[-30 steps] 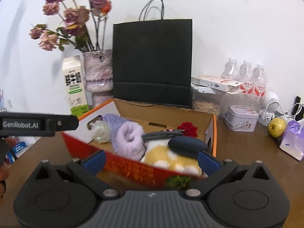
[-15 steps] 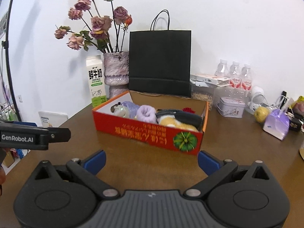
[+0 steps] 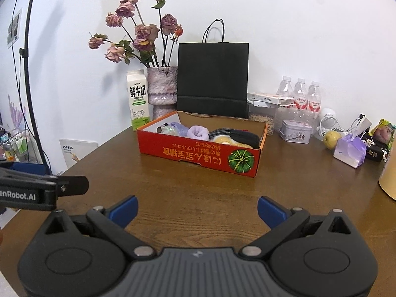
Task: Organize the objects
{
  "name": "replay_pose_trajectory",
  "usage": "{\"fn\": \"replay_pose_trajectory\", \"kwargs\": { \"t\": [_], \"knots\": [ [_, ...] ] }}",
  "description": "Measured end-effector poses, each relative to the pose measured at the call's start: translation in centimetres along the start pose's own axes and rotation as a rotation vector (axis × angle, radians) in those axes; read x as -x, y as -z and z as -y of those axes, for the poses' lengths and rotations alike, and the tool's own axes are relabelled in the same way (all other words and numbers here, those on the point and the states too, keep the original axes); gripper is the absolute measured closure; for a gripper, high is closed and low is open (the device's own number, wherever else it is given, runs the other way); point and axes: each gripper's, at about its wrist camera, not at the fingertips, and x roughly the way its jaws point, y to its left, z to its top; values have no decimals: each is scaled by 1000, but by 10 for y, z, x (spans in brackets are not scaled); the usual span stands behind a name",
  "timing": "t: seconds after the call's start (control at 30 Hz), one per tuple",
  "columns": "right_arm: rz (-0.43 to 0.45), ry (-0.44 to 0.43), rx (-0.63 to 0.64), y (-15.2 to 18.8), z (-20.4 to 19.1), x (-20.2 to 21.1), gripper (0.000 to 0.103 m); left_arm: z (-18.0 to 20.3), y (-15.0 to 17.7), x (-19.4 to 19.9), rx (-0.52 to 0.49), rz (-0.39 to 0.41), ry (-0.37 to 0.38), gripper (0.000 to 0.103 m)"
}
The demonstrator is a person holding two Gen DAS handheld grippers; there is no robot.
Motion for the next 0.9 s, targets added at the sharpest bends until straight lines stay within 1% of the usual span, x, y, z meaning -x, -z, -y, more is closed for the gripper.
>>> {"fn": "replay_pose_trajectory", "kwargs": {
  "t": [0.9],
  "knots": [
    [6, 0, -4, 1, 0, 4, 0, 0, 3, 6, 0, 8, 6, 0]
  ]
}}
